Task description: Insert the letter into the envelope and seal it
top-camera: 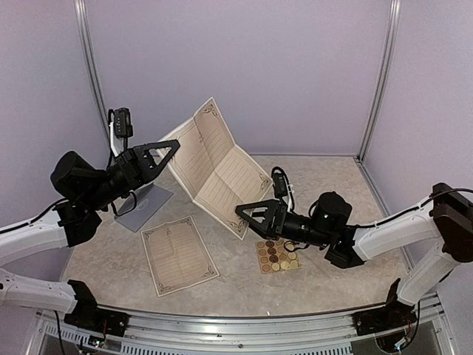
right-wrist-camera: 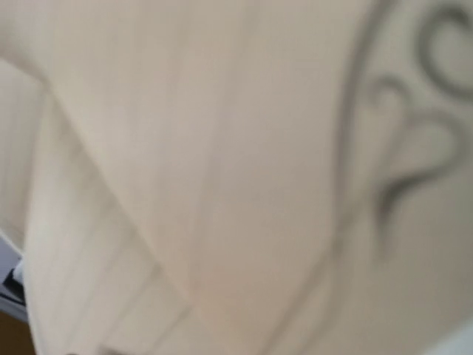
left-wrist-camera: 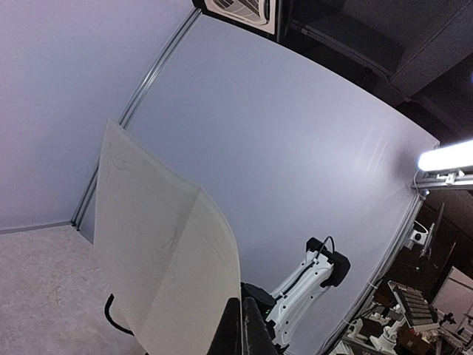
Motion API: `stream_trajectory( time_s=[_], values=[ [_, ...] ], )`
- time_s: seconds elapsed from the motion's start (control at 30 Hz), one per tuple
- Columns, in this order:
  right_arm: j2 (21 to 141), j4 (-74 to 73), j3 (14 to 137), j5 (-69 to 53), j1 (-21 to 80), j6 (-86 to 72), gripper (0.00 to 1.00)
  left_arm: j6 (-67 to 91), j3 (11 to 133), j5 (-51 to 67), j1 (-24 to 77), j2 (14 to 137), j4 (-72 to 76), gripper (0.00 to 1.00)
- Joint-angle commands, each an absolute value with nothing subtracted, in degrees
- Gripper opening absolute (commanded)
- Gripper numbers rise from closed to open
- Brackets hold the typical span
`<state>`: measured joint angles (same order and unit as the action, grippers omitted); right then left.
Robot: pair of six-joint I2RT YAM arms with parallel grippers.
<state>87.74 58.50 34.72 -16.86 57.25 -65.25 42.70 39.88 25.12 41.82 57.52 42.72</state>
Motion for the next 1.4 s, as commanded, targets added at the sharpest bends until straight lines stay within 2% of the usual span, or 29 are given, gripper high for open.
stream_trajectory(
  time_s=[0.0, 0.33, 0.5, 0.67, 0.8, 0.93, 1.07, 1.23, 1.37],
  values=[
    [87.31, 63.99, 36.26, -17.80, 58.04, -63.97, 0.87, 44.12, 40.46, 26.48, 42.23, 57.26, 45.97, 0.00],
    [86.26, 68.09, 36.23, -15.88, 58.00, -62.89, 0.64, 45.29, 38.33, 27.13, 42.23, 56.31, 47.05, 0.00],
    [85.26, 70.00, 35.61, -14.82, 57.98, -62.03, 0.45, 44.72, 37.30, 26.60, 42.19, 55.40, 45.17, 0.00],
    [84.02, 70.01, 34.72, -13.30, 57.96, -61.31, 0.17, 43.81, 36.34, 25.98, 42.10, 54.19, 42.85, 0.00],
    [81.94, 68.27, 32.71, -10.14, 57.95, -59.74, 0.00, 42.13, 35.96, 24.92, 41.38, 53.13, 38.10, 0.01],
    [76.68, 56.16, 31.91, -3.85, 57.88, -56.06, 0.00, 40.04, 35.61, 21.88, 38.01, 50.51, 29.65, 0.28],
    [70.69, 42.67, 32.54, 3.64, 57.90, -51.52, 0.00, 39.93, 34.59, 18.94, 31.34, 46.88, 20.70, 0.44],
    [65.54, 31.02, 35.57, 7.01, 57.91, -44.61, 0.00, 41.15, 32.65, 18.49, 23.46, 44.68, 14.06, 0.48],
    [63.93, 27.04, 38.90, 3.11, 57.91, -38.04, 0.00, 42.32, 30.63, 17.85, 20.15, 45.10, 12.57, 0.49]
  ],
)
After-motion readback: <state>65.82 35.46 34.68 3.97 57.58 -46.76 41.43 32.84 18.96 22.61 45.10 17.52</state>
